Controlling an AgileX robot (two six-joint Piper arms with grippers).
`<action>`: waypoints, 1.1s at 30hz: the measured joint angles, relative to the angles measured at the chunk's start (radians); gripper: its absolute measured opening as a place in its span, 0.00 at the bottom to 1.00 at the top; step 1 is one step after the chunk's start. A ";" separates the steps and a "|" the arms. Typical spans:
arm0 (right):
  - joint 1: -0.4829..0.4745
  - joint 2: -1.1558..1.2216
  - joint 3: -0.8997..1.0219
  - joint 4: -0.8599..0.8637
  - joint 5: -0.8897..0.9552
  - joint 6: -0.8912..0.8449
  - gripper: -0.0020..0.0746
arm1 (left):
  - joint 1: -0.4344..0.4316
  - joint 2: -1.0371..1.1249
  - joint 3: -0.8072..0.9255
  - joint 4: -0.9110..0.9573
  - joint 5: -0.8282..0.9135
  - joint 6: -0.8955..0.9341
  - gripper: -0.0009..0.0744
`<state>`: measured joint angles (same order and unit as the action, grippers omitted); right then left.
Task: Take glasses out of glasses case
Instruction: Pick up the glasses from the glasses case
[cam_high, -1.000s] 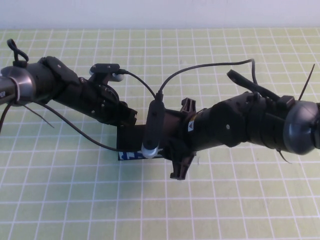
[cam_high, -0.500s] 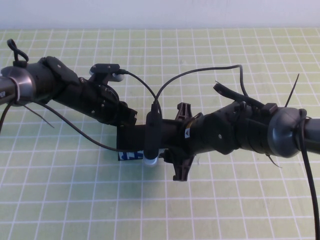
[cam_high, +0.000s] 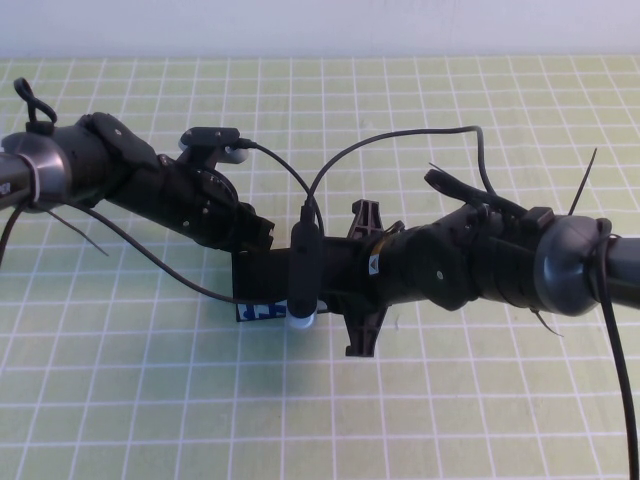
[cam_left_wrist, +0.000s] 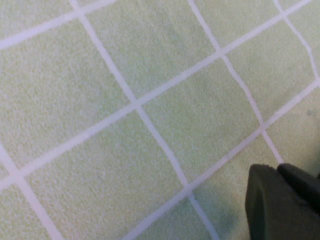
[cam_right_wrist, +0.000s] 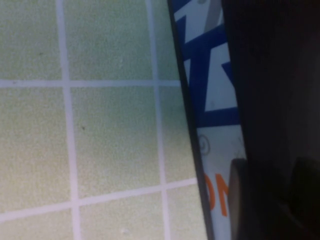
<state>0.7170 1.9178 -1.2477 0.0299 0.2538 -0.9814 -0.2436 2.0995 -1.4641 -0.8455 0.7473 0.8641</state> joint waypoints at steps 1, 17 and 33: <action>0.000 0.000 0.000 0.000 -0.001 0.000 0.23 | 0.000 0.000 0.000 0.000 0.000 0.000 0.01; 0.000 0.002 0.000 -0.004 -0.023 -0.027 0.17 | 0.000 0.000 0.000 0.000 0.002 0.008 0.01; 0.002 -0.040 0.000 0.018 -0.077 -0.029 0.02 | 0.011 -0.037 -0.029 0.006 0.048 0.022 0.01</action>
<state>0.7193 1.8778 -1.2477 0.0477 0.1764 -1.0108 -0.2321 2.0621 -1.4933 -0.8391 0.7950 0.8860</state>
